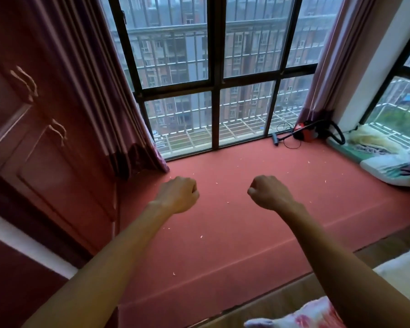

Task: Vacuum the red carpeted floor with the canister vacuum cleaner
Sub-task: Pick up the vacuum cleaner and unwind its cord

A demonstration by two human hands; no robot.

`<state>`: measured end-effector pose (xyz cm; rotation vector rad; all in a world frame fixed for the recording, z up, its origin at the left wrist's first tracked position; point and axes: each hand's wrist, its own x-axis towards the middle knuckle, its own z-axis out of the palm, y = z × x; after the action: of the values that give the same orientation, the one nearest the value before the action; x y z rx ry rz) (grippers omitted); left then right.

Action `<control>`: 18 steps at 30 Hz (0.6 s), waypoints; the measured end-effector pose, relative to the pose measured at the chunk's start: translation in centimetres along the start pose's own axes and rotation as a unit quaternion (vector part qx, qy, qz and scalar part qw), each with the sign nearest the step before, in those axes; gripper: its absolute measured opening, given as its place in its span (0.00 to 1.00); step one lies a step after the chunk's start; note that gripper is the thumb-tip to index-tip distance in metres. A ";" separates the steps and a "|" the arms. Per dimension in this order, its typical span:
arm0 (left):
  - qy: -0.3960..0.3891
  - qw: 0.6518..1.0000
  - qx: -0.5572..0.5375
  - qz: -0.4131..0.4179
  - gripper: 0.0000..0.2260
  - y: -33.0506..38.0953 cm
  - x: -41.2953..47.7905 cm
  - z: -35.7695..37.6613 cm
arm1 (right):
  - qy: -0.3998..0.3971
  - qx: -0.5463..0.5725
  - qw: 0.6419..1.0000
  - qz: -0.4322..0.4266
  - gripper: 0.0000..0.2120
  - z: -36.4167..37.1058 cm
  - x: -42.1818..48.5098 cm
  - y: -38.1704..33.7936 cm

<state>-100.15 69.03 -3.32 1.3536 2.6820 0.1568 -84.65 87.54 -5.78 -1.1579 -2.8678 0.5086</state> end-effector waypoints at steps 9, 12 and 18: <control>-0.009 0.999 -0.036 0.022 0.11 -1.2 15.2 -1.2 | 0.008 0.016 1.000 0.025 0.14 -1.1 14.0 1.1; -0.015 0.998 -0.037 0.043 0.10 -2.0 20.3 -1.2 | 0.009 0.007 0.999 0.041 0.13 -1.1 18.3 1.0; -0.028 0.993 -0.044 0.105 0.10 -3.8 31.8 -1.0 | 0.027 0.006 0.995 0.095 0.13 -1.4 27.0 0.9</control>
<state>-122.02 92.38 -5.16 1.5843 2.4526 0.2501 -103.46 106.86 -7.78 -1.4290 -2.7197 0.4891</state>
